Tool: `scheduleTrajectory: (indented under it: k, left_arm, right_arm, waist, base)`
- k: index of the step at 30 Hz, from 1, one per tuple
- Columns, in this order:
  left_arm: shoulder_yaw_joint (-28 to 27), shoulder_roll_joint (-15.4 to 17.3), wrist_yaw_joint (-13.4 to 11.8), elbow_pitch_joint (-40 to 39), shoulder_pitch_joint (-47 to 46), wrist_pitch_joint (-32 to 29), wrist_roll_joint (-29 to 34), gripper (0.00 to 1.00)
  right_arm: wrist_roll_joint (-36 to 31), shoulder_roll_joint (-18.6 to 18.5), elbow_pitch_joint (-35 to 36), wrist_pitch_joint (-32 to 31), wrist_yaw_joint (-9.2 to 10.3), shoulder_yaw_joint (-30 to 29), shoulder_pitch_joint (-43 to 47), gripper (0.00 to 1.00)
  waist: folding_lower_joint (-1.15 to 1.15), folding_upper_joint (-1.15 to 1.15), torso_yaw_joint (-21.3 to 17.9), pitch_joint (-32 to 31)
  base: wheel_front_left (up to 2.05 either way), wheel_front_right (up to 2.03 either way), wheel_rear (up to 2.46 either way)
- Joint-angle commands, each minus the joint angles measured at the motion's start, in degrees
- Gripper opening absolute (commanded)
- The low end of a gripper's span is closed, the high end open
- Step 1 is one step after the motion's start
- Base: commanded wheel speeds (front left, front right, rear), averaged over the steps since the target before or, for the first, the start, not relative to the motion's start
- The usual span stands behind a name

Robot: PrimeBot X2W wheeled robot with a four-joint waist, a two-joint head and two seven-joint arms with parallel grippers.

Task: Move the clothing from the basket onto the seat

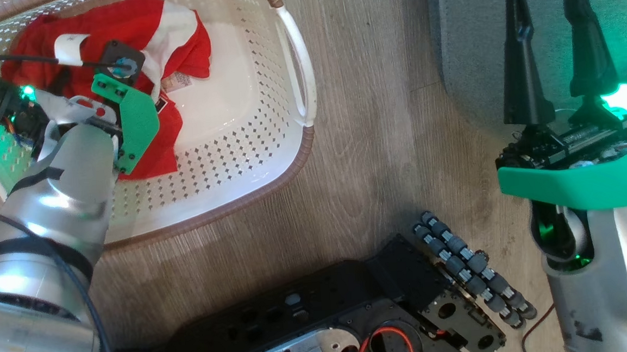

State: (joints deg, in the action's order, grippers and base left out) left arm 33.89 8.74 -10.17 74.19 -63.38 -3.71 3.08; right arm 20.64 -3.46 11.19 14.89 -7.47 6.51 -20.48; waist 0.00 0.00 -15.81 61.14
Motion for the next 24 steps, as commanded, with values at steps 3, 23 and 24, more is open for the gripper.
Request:
scheduleTrajectory:
  k: [3, 23, 24]
  left_arm:
    - [0.0, 1.1, 1.1, -0.2, 1.9, -1.1, -0.4, 1.00]
    - [0.8, 0.9, 3.7, -0.2, 2.4, 2.2, -3.2, 0.00]
    - [0.8, 0.7, 3.5, -0.2, 2.3, 3.2, -3.3, 0.00]
  right_arm:
    - [0.5, 0.6, 1.8, 0.1, -0.02, 1.6, 3.9, 1.00]
    - [-0.4, 0.6, 1.9, 0.1, -0.02, 1.3, 1.6, 1.00]
    - [-0.4, 0.6, 1.9, 0.1, -0.02, 1.3, 1.1, 1.00]
  waist:
    - [0.00, 0.00, -0.2, 0.3]
    - [0.00, 0.00, -0.6, -1.0]
    - [0.00, 0.00, -0.6, -1.3]
  base:
    - [0.00, 0.00, 0.00]
    - [0.00, 0.00, 0.00]
    - [0.00, 0.00, 0.00]
